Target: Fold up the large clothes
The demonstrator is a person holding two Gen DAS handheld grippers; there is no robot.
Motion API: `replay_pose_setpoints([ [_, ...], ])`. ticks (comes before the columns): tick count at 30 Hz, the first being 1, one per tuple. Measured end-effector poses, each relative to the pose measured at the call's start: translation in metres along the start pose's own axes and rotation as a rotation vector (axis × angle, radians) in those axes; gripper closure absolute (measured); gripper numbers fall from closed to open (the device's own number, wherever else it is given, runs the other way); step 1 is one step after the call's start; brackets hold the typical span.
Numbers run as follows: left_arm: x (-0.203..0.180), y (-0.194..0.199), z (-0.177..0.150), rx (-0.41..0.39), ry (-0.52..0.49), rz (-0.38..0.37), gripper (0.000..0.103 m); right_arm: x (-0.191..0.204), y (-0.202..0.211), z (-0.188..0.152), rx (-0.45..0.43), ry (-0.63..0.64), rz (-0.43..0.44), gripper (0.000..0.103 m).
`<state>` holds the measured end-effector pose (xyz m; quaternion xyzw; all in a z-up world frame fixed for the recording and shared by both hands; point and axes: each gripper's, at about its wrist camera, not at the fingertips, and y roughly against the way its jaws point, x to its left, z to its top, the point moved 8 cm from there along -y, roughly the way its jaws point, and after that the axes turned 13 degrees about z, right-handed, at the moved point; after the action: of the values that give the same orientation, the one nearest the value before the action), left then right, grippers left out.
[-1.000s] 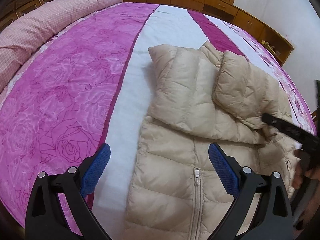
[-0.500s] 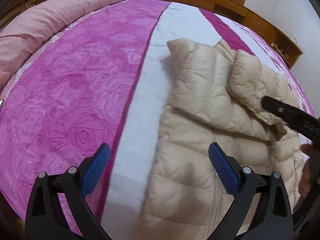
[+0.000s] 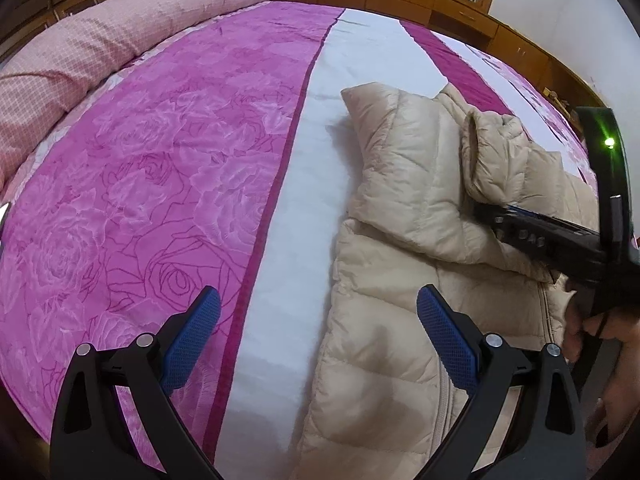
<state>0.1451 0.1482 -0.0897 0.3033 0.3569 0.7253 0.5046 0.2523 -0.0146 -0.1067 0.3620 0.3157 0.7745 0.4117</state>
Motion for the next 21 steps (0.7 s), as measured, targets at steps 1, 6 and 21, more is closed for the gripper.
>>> replay_pose_setpoints([
  [1,-0.002,0.001,0.001,-0.004,-0.002,-0.004,0.009,-0.002,0.005,0.001,-0.005,-0.009,0.009,0.096],
  [6,-0.022,0.008,0.012,-0.033,-0.029,-0.029,0.009,-0.014,0.061,0.007,-0.103,-0.01,0.045,0.097],
  [21,-0.096,-0.001,0.03,-0.068,-0.151,-0.069,0.009,-0.132,0.172,-0.012,-0.262,-0.174,-0.03,0.097],
])
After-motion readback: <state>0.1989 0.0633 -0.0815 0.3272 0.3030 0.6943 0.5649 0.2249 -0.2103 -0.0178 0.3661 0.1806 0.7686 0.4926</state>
